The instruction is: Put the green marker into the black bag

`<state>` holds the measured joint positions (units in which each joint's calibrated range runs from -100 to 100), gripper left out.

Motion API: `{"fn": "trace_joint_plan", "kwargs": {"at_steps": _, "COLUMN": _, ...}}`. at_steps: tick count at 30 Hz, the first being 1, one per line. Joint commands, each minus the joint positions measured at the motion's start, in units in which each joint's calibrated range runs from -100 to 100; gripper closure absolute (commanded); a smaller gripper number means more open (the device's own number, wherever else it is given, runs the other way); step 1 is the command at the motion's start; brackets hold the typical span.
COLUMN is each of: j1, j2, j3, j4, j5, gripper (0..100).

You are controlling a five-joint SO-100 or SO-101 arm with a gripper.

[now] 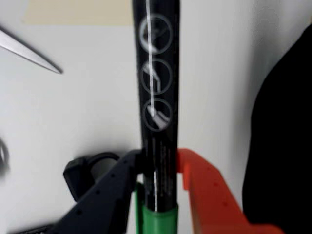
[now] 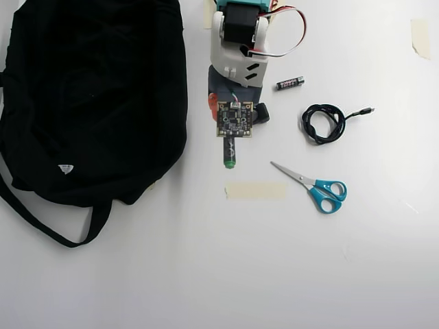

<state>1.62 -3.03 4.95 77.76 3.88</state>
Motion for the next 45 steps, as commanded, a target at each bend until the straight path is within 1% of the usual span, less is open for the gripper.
{"fn": "trace_joint_plan", "kwargs": {"at_steps": 1, "j1": 0.33, "j2": -5.77, "j3": 2.15, "j4": -1.70, "j5": -0.32, "gripper": 98}}
{"fn": "trace_joint_plan", "kwargs": {"at_steps": 11, "j1": 2.72, "j2": -6.60, "j3": 1.34, "j4": -1.36, "j5": -0.05, "gripper": 98}}
{"fn": "trace_joint_plan", "kwargs": {"at_steps": 24, "j1": 10.13, "j2": -6.60, "j3": 1.34, "j4": -1.79, "j5": -0.32, "gripper": 98}}
{"fn": "trace_joint_plan", "kwargs": {"at_steps": 29, "j1": 15.06, "j2": -6.60, "j3": 1.25, "j4": -2.13, "j5": -0.32, "gripper": 98}}
{"fn": "trace_joint_plan", "kwargs": {"at_steps": 37, "j1": 24.19, "j2": -6.51, "j3": 1.25, "j4": -6.44, "j5": -0.32, "gripper": 98}}
{"fn": "trace_joint_plan", "kwargs": {"at_steps": 45, "j1": 32.19, "j2": -6.51, "j3": 1.25, "j4": -6.27, "j5": -0.32, "gripper": 98}}
